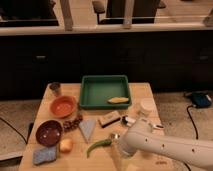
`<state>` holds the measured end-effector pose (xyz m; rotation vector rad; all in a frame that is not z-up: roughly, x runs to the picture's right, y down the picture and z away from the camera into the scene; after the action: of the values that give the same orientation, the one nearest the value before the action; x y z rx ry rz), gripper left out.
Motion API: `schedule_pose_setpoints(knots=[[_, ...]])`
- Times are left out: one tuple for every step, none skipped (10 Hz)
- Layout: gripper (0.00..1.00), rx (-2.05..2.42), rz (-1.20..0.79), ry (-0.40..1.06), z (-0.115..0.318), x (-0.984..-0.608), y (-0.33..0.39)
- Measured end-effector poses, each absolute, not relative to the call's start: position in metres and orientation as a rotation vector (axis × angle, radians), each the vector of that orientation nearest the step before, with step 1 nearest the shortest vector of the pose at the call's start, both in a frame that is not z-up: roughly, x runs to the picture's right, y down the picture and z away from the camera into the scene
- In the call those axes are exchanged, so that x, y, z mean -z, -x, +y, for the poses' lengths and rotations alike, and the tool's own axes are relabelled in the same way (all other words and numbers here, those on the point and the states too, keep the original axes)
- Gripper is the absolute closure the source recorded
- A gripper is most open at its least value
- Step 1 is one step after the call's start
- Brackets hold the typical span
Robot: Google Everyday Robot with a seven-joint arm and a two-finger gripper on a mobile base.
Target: Place pepper in red bowl
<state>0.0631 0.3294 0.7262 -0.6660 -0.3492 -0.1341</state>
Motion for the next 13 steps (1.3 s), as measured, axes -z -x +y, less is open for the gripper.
schedule_pose_setpoints(knots=[[0.2, 0.148, -0.353, 0.661, 0.326, -0.726, -0.06], [0.2, 0.173, -0.358, 0.653, 0.321, -0.726, -0.055], [0.2, 0.189, -0.363, 0.648, 0.318, -0.726, -0.052], [0.2, 0.212, -0.37, 0.643, 0.314, -0.727, -0.045], [0.2, 0.235, -0.38, 0.637, 0.309, -0.728, -0.039], [0.2, 0.252, -0.391, 0.634, 0.306, -0.729, -0.032], [0.2, 0.267, -0.401, 0.631, 0.302, -0.73, -0.026], [0.2, 0.275, -0.406, 0.629, 0.3, -0.731, -0.022], [0.2, 0.288, -0.417, 0.628, 0.297, -0.733, -0.017], [0.2, 0.296, -0.427, 0.63, 0.295, -0.735, -0.012], [0.2, 0.303, -0.437, 0.633, 0.294, -0.737, -0.007], [0.2, 0.314, -0.449, 0.637, 0.293, -0.74, -0.001], [0.2, 0.321, -0.457, 0.643, 0.293, -0.742, 0.004]])
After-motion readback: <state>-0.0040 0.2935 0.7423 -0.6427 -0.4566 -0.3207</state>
